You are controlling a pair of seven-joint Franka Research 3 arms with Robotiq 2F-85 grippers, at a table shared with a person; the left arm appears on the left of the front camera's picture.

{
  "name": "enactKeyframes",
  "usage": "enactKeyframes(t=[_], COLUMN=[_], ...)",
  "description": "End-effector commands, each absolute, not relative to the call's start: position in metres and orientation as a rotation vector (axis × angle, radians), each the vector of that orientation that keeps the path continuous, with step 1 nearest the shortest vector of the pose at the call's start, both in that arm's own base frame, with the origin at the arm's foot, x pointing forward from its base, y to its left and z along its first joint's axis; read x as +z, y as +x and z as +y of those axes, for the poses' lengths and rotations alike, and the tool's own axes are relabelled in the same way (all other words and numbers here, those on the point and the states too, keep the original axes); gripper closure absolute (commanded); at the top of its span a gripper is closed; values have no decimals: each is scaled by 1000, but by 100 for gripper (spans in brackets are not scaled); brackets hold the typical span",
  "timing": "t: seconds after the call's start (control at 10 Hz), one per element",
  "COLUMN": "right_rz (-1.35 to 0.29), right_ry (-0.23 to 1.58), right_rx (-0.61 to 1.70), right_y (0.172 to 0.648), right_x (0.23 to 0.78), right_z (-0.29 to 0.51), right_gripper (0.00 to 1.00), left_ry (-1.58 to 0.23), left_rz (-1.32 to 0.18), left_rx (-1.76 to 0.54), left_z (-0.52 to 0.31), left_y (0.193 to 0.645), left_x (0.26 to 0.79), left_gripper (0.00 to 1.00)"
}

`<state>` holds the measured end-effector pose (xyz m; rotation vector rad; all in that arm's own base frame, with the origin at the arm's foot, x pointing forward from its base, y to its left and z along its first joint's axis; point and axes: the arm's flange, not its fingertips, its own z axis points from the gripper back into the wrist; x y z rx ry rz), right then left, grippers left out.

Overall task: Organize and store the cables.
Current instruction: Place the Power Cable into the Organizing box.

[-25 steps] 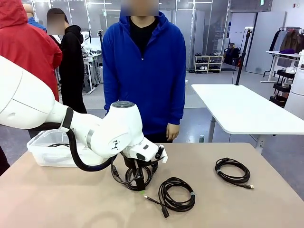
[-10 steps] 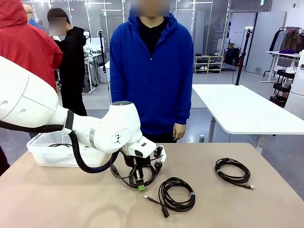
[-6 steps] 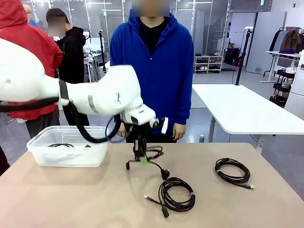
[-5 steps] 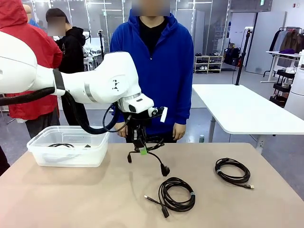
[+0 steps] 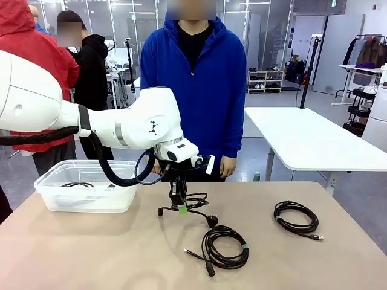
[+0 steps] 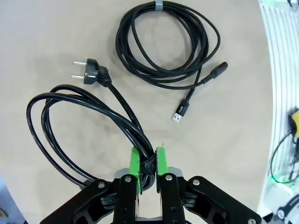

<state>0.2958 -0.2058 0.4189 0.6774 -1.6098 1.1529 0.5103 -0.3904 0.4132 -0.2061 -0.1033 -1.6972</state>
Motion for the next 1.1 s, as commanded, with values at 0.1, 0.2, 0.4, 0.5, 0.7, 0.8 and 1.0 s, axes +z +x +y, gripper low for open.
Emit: enactKeyframes(t=[0.1, 0.2, 0.4, 0.5, 0.7, 0.8, 1.0], right_rz=[-1613, -1613, -1613, -1613, -1613, -1613, -1613], right_ry=[657, 657, 657, 657, 657, 657, 657], right_rx=[1170, 1170, 1170, 1170, 1170, 1170, 1170], right_y=[295, 295, 295, 295, 295, 295, 295], right_x=[419, 419, 419, 419, 419, 419, 419], right_z=[-206, -206, -206, -206, -206, -206, -206], right_gripper=[0, 0, 0, 0, 0, 0, 0], left_ry=[-157, -95, -56, -33, -2, 33, 81], left_rz=[-174, -214, -215, -206, -192, -220, -198], left_rx=[-1775, -1820, -1820, -1858, -1957, -2001, -2058], left_z=[-367, -335, -278, -252, -195, -168, -116], left_y=[511, 516, 526, 532, 549, 556, 562], left_x=[430, 453, 486, 497, 531, 545, 563], left_gripper=[84, 84, 84, 84, 84, 84, 84])
